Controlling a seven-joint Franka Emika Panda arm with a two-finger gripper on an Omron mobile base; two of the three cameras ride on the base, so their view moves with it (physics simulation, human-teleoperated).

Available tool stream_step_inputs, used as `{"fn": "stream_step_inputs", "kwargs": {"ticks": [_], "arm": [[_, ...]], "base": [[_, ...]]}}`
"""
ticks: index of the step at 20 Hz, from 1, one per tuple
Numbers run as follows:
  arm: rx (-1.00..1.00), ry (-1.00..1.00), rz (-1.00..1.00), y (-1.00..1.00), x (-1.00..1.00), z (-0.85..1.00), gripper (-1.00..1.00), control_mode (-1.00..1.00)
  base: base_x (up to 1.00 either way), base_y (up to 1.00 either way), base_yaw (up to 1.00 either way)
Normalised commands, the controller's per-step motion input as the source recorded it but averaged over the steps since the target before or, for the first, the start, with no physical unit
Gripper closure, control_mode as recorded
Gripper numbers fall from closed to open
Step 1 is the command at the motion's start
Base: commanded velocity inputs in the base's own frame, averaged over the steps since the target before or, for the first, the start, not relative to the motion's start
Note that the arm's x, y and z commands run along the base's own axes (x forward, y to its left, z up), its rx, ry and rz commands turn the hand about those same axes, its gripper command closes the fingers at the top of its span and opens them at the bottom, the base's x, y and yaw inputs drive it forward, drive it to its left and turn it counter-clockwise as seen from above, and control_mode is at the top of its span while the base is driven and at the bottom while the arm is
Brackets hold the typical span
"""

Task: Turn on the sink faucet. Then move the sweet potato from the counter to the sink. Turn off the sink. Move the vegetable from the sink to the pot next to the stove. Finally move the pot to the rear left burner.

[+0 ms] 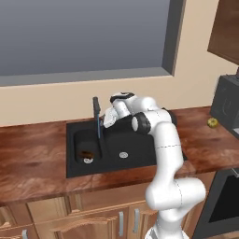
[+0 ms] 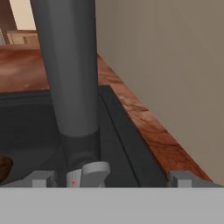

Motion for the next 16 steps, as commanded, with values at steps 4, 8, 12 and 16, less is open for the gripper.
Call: {"fn": "stream_step_inputs", "kwargs": {"ticks": [4, 8, 12, 16], "arm": [[-0.05, 0.0, 0.0, 0.57, -0.16, 0.24, -1.0, -1.0], [-0.04, 0.0, 0.0, 0.62, -0.19, 0.24, -1.0, -1.0], [-0.04, 0.0, 0.0, 0.63, -0.2, 0.23, -1.0, -1.0], [-0.04, 0.0, 0.0, 0.65, -0.2, 0.24, -1.0, -1.0]], "base": [[0.0, 0.0, 0.0], [0.0, 0.0, 0.0], [0.0, 0.0, 0.0], [0.0, 0.0, 0.0]]}}
